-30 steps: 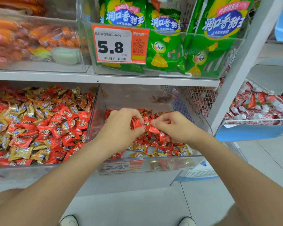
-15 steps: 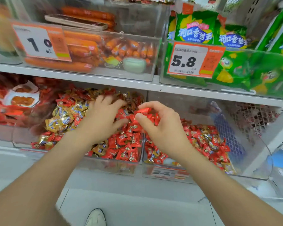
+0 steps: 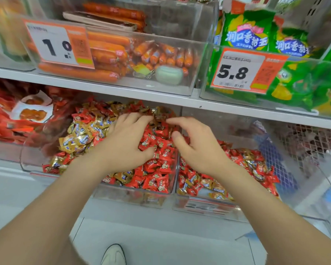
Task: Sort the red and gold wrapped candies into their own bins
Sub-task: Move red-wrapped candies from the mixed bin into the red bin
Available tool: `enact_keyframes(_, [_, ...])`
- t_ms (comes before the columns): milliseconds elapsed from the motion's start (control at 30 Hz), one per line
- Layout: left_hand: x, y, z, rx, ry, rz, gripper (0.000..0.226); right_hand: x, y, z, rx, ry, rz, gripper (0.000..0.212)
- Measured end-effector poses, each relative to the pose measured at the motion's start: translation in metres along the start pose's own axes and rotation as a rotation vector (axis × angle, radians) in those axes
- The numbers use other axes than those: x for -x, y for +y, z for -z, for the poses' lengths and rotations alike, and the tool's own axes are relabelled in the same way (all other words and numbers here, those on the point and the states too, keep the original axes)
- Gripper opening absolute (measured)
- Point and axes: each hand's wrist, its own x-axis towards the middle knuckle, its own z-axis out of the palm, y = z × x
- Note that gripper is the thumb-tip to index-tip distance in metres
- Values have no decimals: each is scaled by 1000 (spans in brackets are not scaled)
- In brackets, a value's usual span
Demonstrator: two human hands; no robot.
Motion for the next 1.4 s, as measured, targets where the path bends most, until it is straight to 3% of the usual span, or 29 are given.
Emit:
enact_keyframes(133, [4, 43, -4, 101, 203, -237, 29, 41, 28, 39, -43, 44, -174, 29])
enact_keyframes(200, [6, 74, -11, 142, 254, -384, 17, 56, 45, 63, -33, -24, -293, 27])
enact_keyframes(300, [-1, 115, -37, 85, 74, -432, 19, 78, 78, 87, 175, -234, -380, 26])
enact_keyframes(400, [-12, 138, -63, -203, -221, -297, 28, 99, 111, 99, 347, -487, -413, 18])
enact_keyframes(533, [-24, 151, -80, -409, -496, -138, 39, 111, 135, 112, 241, -648, -461, 26])
enact_keyframes(633, [-36, 149, -92, -404, -570, -128, 50, 113, 147, 104, 133, -698, -462, 39])
enact_keyframes(700, [-44, 146, -97, -347, -597, -112, 52, 113, 153, 92, 192, -735, -384, 44])
enact_keyframes(833, [-55, 137, -110, -176, -616, -121, 40, 109, 155, 75, 302, -678, -265, 44])
enact_keyframes(1100, [-58, 145, -127, -138, -401, -261, 25, 105, 163, 73, 160, -512, -340, 29])
enact_keyframes(1200, [-57, 144, -123, -126, -415, -280, 40, 104, 159, 83, 143, -443, -343, 11])
enact_keyframes(1333, [-58, 144, -114, -2, -479, -249, 53, 107, 149, 95, 83, -433, -334, 8])
enact_keyframes(1400, [-58, 146, -113, 20, -500, -261, 54, 108, 148, 96, 64, -428, -327, 26])
